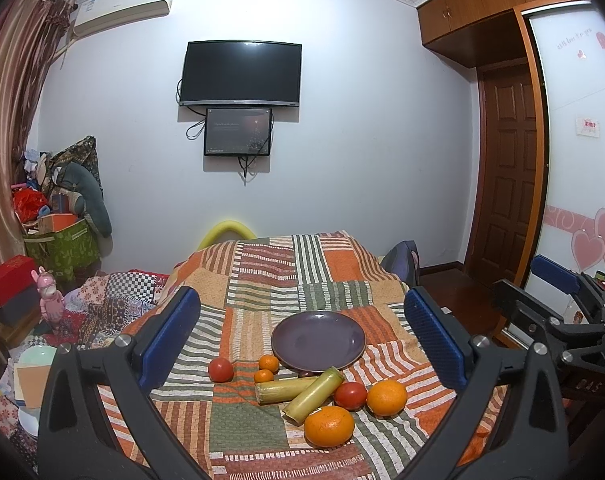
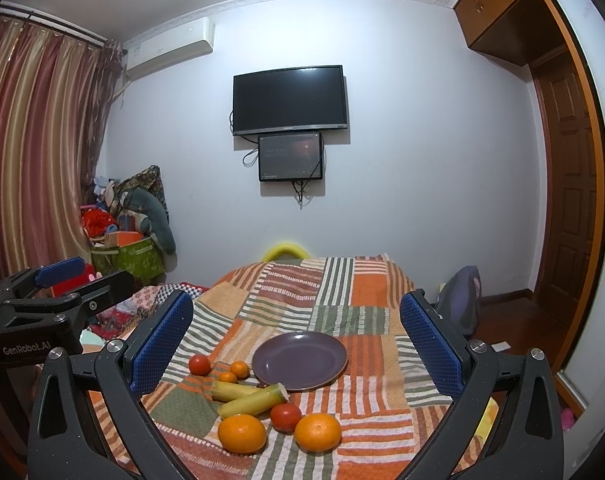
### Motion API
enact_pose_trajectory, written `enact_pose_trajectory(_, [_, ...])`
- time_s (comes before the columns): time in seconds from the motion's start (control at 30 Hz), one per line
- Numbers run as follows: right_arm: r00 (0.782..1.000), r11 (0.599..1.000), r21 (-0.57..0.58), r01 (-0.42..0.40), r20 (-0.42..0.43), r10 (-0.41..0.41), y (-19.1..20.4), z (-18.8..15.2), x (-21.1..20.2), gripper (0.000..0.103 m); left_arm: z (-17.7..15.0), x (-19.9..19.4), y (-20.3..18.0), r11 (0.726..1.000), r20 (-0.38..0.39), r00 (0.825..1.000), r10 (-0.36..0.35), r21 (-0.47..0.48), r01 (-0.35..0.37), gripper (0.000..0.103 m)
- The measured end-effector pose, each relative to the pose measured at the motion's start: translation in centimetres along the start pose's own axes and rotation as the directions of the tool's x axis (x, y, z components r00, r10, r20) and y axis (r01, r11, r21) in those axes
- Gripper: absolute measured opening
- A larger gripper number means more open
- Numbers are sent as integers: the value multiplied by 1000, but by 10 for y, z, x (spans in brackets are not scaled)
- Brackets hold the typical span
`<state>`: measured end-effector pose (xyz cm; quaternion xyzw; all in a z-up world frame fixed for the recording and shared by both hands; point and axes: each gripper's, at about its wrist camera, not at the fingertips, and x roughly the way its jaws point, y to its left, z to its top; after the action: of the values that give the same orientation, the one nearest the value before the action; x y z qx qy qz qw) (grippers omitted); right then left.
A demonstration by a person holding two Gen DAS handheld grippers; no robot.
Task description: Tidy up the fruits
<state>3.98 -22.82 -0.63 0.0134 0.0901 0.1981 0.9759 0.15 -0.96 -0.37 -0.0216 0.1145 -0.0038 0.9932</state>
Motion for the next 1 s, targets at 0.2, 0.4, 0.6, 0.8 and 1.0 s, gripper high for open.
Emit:
enact_pose_trajectory(0.2, [999,1000,-6,0,-34,0,-5,-5,10,103,-6,12,2,1000,-35,999,-14,-5,14,99])
enact_pose_trajectory(0.4, [996,1000,-6,9,-88,-9,-19,-15,25,96,-16,42,8,1000,-134,991,-19,-16,17,85])
enact_pose_trajectory(0.6, [980,1000,-1,17,-199,-16,-39,-31,48,74,-38,84,15,999,-275,961,-27,-26,21,72])
enact_pose_trajectory(0.8, [947,1000,-6,14,-320,-15,-53,-56,69,62,-68,126,17,999,-411,911,-40,-29,30,70])
enact_pose_trajectory(1.0, [906,1000,15,-25,-423,29,-62,-79,89,62,-99,156,7,998,-521,851,-69,-34,59,70])
